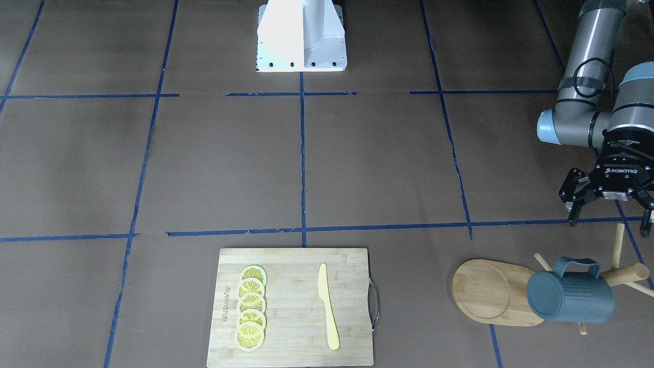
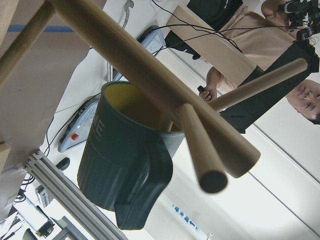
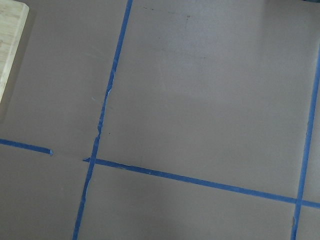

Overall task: Hang cup on storage rack
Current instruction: 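Release the mug onto the peg and raise the left gripper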

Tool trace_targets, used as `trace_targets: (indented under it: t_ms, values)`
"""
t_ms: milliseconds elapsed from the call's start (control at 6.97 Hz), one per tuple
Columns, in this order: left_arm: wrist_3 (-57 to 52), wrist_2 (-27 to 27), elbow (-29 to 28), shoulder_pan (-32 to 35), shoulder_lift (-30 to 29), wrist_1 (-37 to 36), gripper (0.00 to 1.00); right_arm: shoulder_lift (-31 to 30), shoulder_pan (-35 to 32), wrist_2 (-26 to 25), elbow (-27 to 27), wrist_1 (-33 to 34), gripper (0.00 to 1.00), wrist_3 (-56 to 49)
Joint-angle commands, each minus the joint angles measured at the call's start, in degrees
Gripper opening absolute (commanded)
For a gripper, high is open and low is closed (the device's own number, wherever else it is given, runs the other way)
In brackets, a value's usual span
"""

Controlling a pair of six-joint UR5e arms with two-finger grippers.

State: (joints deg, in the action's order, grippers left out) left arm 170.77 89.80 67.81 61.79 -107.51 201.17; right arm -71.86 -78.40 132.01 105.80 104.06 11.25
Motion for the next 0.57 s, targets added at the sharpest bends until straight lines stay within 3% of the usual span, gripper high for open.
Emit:
trace_targets:
  t_ms: [0, 431]
  values:
    - [-1.92, 12.0, 2.06, 8.73, -0.15, -6.47, 1.0, -0.03, 0.0, 0.09, 0.02, 0.09, 1.0, 0.0]
    - [-31.8, 26.51, 6.7, 14.64, -0.33, -18.74, 1.0, -1.17, -0.78, 0.44, 0.28, 0.09, 1.0, 0.09]
